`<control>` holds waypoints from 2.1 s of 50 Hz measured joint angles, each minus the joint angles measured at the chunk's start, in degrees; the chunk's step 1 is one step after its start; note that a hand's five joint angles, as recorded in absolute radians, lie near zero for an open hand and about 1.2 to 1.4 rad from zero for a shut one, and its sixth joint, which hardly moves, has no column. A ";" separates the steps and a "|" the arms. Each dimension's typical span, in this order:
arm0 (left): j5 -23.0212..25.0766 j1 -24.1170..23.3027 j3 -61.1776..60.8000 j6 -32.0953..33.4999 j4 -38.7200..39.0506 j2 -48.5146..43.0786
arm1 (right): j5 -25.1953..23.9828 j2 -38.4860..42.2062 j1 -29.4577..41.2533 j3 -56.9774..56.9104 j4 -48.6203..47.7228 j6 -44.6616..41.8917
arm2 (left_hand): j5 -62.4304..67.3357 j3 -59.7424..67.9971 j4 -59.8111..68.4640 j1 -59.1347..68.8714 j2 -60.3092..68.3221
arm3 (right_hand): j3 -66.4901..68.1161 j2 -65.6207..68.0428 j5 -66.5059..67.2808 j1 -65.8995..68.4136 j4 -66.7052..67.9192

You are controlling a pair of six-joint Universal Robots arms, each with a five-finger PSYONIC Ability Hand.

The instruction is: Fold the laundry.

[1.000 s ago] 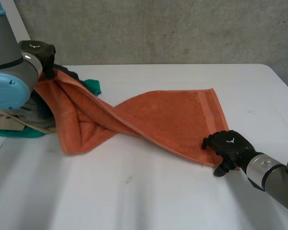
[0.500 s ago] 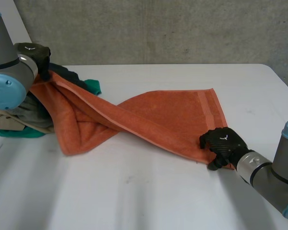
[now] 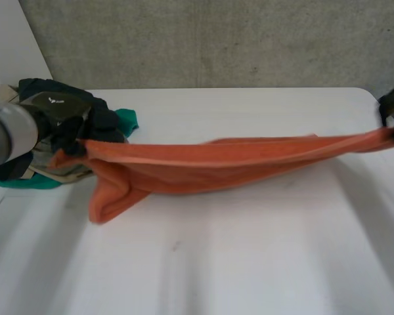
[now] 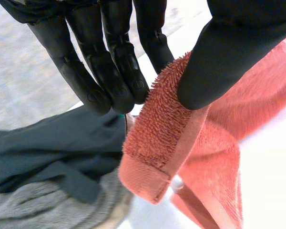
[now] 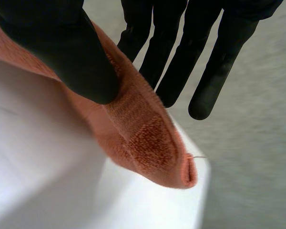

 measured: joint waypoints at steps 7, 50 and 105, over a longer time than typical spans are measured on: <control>5.38 1.22 -5.80 2.39 -1.67 10.84 | -3.32 -4.10 -5.93 -11.68 10.24 -1.33 | 0.00 0.04 0.01 0.00 0.05 | 0.02 0.00 0.02 0.00 0.10; -4.95 -3.49 41.02 -10.06 38.03 -16.97 | 12.54 14.18 6.49 -27.43 -46.89 31.60 | 0.00 0.06 0.03 0.00 0.11 | 0.05 0.01 0.78 0.01 0.16; -2.21 -4.94 -12.44 9.18 3.82 -6.03 | 5.92 15.36 -3.53 1.51 8.32 -23.09 | 0.00 0.06 0.03 0.00 0.12 | 0.06 0.01 0.79 0.01 0.16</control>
